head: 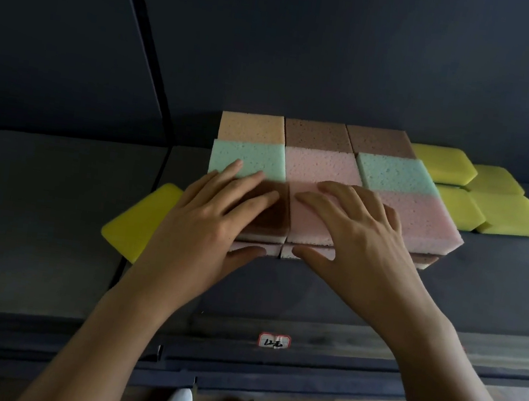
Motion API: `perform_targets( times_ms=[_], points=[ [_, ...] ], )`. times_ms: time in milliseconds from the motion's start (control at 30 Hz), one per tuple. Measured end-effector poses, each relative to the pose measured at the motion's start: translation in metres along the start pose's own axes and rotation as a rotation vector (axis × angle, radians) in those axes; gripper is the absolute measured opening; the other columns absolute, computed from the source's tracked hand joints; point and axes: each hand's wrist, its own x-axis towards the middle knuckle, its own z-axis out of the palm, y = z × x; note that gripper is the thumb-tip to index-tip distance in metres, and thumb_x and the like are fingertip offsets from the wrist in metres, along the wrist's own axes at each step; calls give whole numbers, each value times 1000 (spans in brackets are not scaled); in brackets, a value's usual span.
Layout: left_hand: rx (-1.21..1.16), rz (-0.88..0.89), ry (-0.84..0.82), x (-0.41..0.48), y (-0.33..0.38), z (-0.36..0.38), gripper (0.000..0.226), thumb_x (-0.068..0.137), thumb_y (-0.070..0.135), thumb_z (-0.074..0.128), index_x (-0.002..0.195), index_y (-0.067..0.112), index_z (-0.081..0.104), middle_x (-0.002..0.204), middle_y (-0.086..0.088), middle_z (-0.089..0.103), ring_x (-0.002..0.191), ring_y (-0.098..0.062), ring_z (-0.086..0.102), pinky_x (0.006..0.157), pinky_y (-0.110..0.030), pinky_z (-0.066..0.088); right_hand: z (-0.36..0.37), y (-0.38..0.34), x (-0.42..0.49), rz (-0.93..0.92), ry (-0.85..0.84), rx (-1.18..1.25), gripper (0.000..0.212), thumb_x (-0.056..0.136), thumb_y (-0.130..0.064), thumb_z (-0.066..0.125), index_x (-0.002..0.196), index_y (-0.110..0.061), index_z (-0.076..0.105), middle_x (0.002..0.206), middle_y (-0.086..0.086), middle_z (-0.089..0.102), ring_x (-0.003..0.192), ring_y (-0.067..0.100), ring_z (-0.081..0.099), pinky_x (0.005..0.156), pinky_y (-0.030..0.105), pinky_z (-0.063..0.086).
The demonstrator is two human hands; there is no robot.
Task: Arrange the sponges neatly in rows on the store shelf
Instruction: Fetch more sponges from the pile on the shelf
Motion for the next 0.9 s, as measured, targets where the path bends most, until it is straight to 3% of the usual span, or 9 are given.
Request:
perform_targets(
  times_ms=[200, 367, 500, 633, 767, 900],
  points=[
    [-81, -176, 72, -33, -8, -22, 76, 80, 40, 71, 144, 11, 42, 152, -3, 37, 144, -18, 28, 114, -43, 31, -10, -23, 1, -105, 91, 126, 53, 86, -42, 63, 135, -23, 54, 140, 3, 52, 130, 28, 46, 102, 49, 43],
    [4, -362, 45, -68, -29, -24, 76, 79, 44, 69, 143, 13, 42, 149, -2, 40, 136, -21, 37, 106, -36, 32, -8, -53, -2, -243, 137, 262, 38, 90, -27, 71, 125, -15, 62, 122, 1, 62, 113, 22, 58, 87, 40, 54],
    [67, -457, -36, -78, -40, -18, 76, 77, 48, 70, 139, 11, 47, 148, -9, 42, 137, -29, 39, 104, -46, 38, 0, -79, -2, -302, 86, 296, 35, 92, -27, 67, 126, -17, 62, 120, -3, 62, 111, 19, 58, 86, 37, 53],
    [39, -494, -85, -86, -55, -14, 60, 81, 47, 68, 129, 14, 54, 145, -15, 45, 131, -34, 45, 97, -48, 43, 9, -103, -5, -315, 48, 262, 35, 92, -29, 65, 125, -19, 61, 120, -3, 61, 108, 19, 58, 87, 35, 52],
    [-84, -500, -98, -99, -69, -22, 53, 86, 38, 66, 133, 19, 51, 142, -5, 46, 126, -27, 46, 99, -41, 41, 21, -124, -7, -264, 25, 251, 37, 90, -27, 68, 125, -18, 62, 120, -2, 62, 109, 19, 59, 84, 37, 54],
    [-172, -427, -77, -125, -78, -49, 49, 82, 34, 70, 127, 24, 55, 136, 2, 48, 119, -20, 48, 87, -31, 42, 25, -145, -14, -184, 14, 257, 38, 88, -25, 69, 125, -17, 62, 121, -2, 60, 113, 18, 57, 83, 39, 54]
  ],
)
